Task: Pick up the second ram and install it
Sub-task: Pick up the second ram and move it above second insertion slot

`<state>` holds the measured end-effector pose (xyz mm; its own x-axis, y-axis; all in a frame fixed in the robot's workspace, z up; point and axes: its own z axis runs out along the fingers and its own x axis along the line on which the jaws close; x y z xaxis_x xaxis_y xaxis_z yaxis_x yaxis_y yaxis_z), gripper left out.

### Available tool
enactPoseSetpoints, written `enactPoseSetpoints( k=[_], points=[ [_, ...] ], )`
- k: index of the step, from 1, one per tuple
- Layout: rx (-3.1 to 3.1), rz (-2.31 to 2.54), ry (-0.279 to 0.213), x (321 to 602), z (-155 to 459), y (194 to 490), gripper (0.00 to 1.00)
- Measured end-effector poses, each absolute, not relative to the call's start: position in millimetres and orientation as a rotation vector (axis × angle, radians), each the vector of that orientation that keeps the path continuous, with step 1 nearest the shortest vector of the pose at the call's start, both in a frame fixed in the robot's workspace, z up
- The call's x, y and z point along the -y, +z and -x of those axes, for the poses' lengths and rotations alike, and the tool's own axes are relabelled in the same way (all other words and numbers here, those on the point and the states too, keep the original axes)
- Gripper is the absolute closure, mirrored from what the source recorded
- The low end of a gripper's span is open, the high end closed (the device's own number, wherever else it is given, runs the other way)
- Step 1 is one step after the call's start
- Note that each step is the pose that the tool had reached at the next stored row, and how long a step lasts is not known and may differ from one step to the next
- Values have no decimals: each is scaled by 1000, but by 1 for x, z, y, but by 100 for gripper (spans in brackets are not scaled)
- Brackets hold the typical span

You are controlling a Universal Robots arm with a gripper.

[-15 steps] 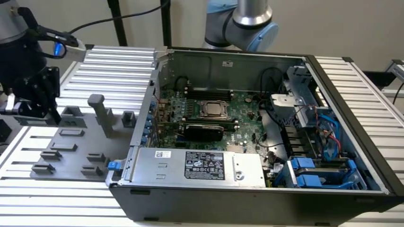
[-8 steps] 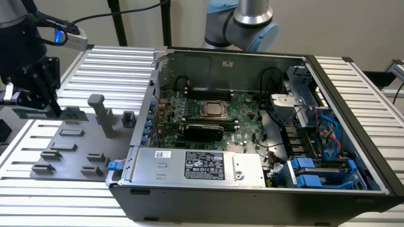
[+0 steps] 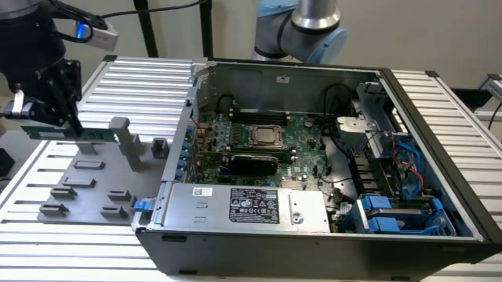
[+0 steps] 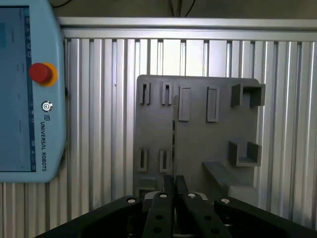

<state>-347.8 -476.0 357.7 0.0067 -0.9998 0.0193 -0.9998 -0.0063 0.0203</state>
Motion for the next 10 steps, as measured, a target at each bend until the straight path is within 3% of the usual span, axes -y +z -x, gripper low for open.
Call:
enactPoseSetpoints(
  k=[10],
  points=[
    [2198,-2213,-9,471,324,375,86]
  ],
)
